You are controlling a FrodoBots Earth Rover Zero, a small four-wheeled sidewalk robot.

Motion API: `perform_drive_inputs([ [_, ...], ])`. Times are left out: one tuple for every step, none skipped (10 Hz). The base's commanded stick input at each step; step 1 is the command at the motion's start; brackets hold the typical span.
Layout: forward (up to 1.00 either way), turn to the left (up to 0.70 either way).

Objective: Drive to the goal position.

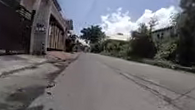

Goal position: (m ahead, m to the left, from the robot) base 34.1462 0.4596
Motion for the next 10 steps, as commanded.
perform_drive_inputs([
  [1.00,0.12],
  [1.00,-0.01],
  [1.00,-0.01],
  [1.00,-0.01],
  [1.00,-0.01],
  [1.00,-0.01],
  [1.00,-0.01],
  [1.00,-0.01],
  [1.00,-0.01],
  [1.00,-0.01],
])
